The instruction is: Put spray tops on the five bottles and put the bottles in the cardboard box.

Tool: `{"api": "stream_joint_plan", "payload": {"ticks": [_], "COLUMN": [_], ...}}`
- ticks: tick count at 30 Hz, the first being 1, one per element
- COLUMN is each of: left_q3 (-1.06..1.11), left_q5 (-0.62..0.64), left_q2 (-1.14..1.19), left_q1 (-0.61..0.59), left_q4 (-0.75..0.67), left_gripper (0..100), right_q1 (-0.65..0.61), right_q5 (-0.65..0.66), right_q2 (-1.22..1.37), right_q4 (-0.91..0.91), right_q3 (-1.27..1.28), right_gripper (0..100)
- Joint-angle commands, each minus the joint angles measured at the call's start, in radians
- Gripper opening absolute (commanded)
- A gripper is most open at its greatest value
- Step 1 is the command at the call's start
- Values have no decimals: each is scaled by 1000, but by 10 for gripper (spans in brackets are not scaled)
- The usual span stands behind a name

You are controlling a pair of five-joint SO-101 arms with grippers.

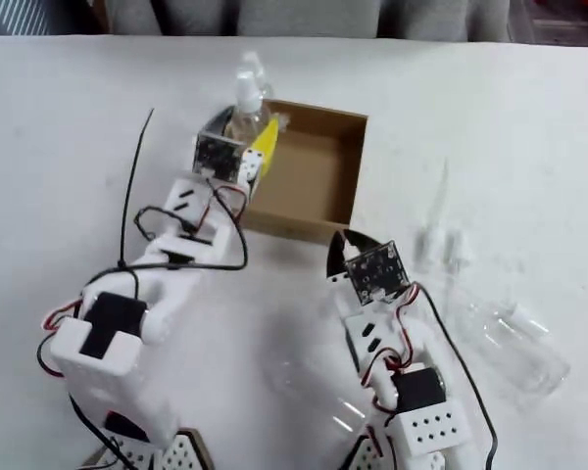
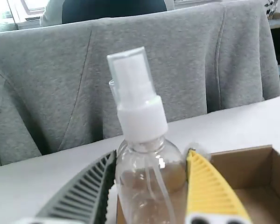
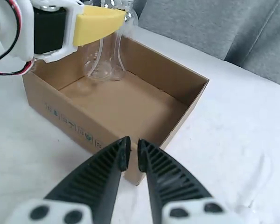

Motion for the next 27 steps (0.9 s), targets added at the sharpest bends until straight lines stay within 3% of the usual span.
{"api": "stream_joint_plan", "payload": {"ticks": [1,9,17,27], "left_q3": [-66,-71,-124,-124], "left_q5": [-34,-34,-32,-31], "left_q2": [-5,24,226,232], "left_q1": [-18,-31,-36,-47], "left_q4": [31,14,-181,-187], "left_gripper": [23,23,23,24], "right_q1": [10,10,12,8], "right_q5": [8,8,8,8], "right_q2": [-13,-13,-13,-13], "right_q4": [4,4,4,4], "right_q3": [9,9,9,9], "right_gripper": [15,15,15,15]}}
